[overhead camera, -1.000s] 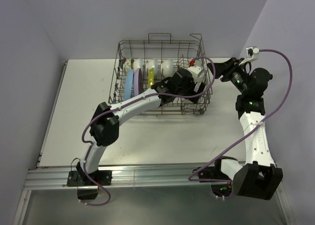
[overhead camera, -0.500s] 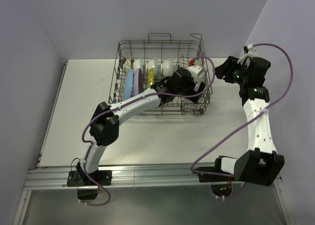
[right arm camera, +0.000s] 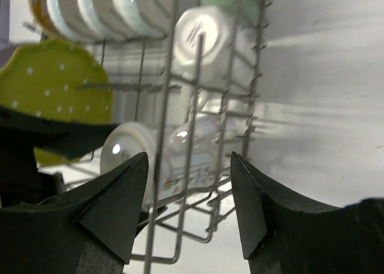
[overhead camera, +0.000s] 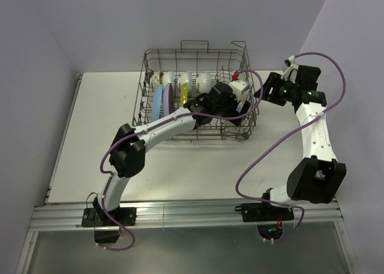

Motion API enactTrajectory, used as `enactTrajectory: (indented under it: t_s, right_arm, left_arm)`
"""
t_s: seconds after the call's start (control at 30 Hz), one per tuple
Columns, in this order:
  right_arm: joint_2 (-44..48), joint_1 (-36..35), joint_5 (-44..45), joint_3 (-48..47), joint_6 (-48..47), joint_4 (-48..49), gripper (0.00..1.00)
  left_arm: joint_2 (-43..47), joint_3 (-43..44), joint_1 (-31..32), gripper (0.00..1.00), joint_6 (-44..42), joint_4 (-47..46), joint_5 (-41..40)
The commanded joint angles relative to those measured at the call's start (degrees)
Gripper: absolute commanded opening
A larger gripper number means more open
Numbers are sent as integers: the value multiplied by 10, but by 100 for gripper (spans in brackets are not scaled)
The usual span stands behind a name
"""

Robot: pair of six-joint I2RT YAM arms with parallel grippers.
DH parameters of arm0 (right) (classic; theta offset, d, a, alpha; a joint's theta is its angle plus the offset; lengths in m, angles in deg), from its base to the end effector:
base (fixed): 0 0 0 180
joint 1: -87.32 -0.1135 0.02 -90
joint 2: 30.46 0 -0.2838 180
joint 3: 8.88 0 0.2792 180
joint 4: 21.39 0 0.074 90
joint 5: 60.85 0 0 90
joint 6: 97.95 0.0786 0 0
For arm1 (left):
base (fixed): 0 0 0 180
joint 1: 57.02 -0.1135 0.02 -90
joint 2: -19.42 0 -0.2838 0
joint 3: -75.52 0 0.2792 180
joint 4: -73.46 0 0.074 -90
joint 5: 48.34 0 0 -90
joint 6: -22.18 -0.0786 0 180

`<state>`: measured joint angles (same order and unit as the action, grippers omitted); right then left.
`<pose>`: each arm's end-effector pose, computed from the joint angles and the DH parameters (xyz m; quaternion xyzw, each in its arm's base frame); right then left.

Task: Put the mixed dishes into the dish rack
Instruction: Place the cup upside down on the dish rack

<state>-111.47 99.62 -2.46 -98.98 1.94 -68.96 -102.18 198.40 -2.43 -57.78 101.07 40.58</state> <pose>0.3622 -0.0368 0.3502 0.0506 0.8732 0.2364 0.4232 0.3399 -0.4756 0.2938 0.3174 0.7880 -0.2752 0.4500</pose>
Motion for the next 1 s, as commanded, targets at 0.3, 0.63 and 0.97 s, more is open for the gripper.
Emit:
enactTrajectory:
  t_s: [0.3,0.63,0.97]
  right_arm:
    - [-17,-40,-57,-32,-67,-85,68]
    - [-59,-99,41,-77,-93,-138,69]
    - [-88,-118,128,-73,-90,-159,65]
  left_arm:
    - [-21,40,6,98,-18,-49,71]
    - [-19,26,6,98,-24,-81,67]
    - [-7,4,2,99,-13,-110,57]
